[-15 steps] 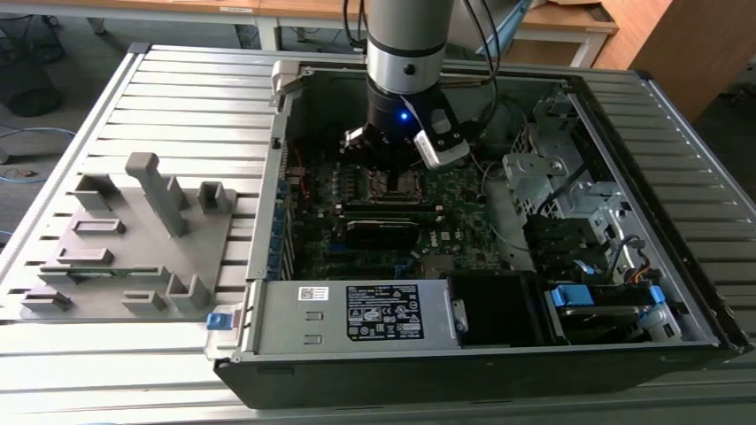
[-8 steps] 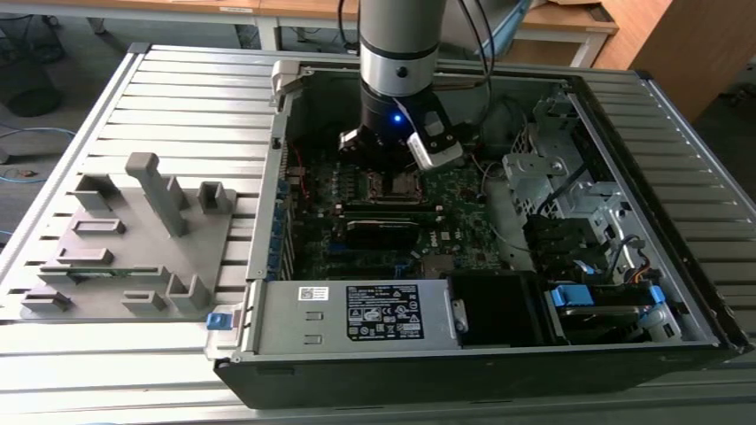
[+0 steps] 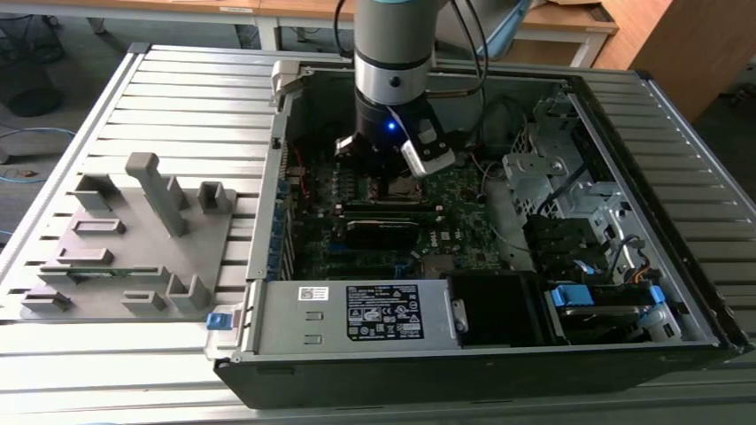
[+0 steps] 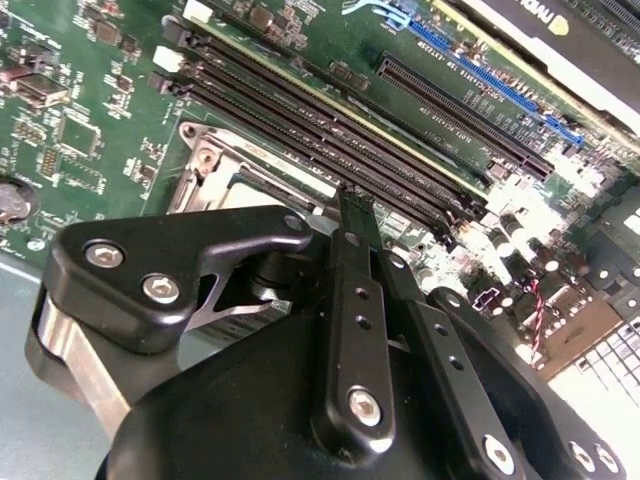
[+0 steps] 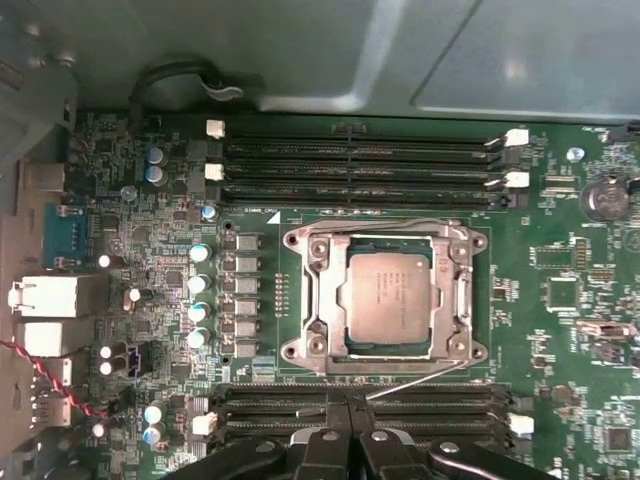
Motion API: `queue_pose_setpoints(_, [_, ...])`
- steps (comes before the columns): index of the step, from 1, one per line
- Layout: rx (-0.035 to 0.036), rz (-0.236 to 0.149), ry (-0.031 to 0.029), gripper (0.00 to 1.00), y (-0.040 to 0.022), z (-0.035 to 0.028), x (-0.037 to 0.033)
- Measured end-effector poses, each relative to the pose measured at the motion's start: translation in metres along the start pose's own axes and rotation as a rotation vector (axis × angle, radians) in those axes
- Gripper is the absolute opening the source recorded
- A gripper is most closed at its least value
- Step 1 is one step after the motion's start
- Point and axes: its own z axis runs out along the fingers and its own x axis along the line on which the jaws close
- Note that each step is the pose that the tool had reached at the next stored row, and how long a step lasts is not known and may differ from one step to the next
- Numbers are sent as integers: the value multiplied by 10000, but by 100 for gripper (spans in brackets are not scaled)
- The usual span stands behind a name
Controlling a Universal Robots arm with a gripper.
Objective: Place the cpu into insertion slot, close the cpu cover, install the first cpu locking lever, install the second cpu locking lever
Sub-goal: 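Install the second cpu locking lever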
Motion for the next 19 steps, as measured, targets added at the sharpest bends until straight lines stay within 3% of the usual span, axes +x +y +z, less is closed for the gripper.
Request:
queue_pose_setpoints(13, [5, 0, 0, 11, -5, 157, 51])
queue_pose_setpoints(19, [9, -1, 2, 11, -6, 171, 58])
